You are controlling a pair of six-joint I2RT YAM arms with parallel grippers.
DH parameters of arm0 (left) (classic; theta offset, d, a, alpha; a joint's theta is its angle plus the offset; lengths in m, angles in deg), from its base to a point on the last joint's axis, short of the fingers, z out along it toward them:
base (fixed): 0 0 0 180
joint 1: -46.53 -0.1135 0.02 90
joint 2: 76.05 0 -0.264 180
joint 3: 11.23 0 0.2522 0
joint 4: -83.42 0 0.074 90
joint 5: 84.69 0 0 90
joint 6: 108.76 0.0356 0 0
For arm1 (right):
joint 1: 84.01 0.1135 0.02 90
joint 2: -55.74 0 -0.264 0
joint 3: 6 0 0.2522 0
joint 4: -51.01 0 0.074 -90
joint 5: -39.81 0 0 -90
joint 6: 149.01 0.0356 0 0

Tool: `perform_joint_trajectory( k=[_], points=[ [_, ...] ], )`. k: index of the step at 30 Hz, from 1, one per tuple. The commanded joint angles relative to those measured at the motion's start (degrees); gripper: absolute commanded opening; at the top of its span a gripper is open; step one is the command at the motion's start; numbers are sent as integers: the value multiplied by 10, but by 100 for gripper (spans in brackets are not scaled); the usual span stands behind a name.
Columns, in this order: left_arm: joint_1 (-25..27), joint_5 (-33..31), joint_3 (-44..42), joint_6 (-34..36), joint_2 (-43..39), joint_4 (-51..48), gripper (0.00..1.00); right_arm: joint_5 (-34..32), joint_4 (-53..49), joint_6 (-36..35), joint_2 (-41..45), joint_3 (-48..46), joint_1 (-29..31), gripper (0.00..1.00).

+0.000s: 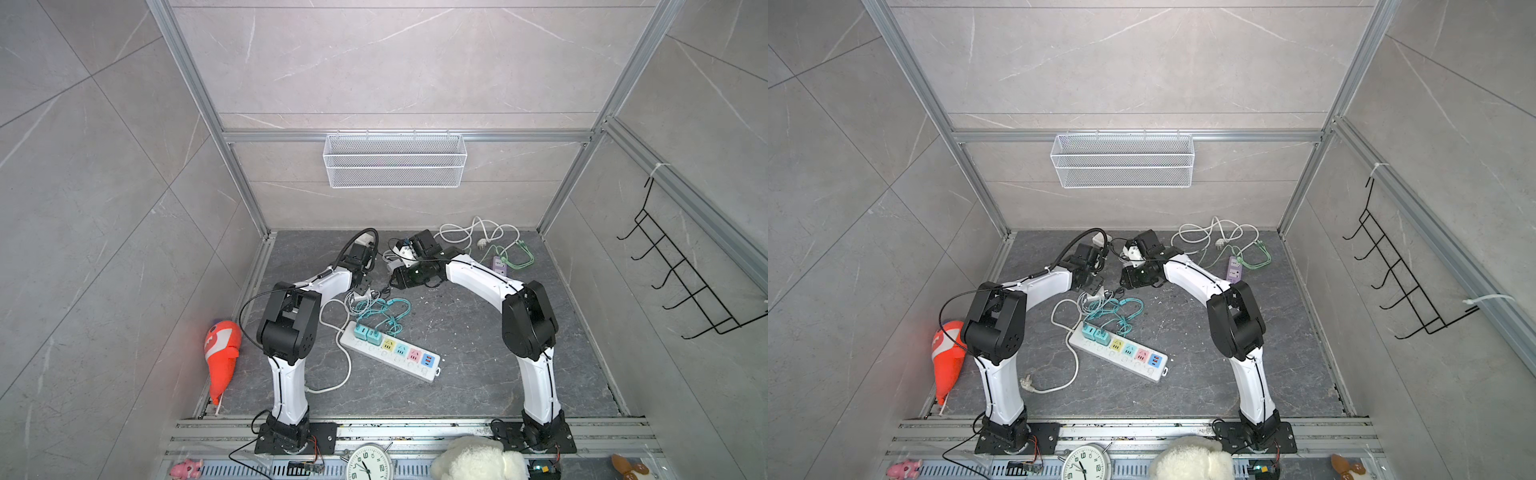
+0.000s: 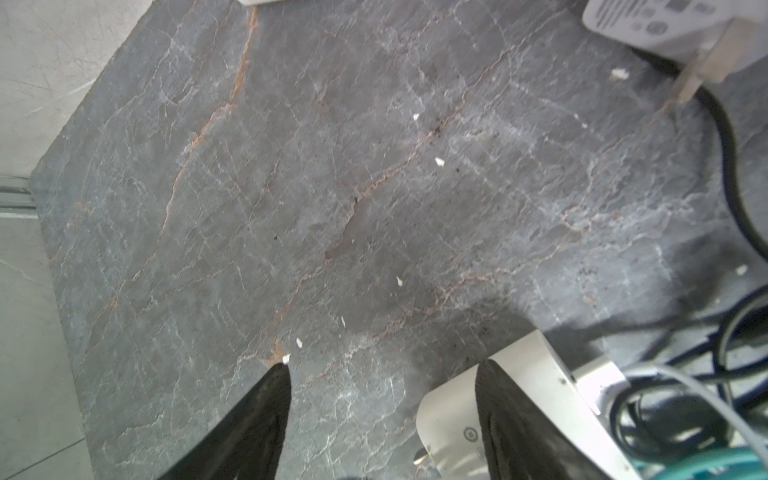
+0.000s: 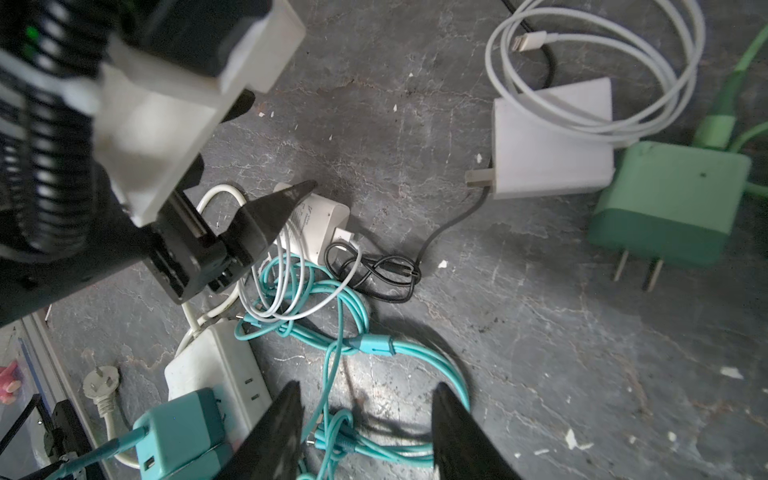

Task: Insert the plug
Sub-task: 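Close the left gripper on the white vivo charger among the cables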

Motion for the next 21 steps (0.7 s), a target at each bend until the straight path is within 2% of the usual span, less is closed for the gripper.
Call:
perform_joint_trajectory(
  k=[1, 21],
  points=[
    [-1, 16, -11, -13, -45, -23, 74, 9, 4, -11, 4, 14, -1, 52],
    [29, 28, -75, -27, -65, -71, 74, 14, 7, -7, -3, 23, -1, 53]
  ],
)
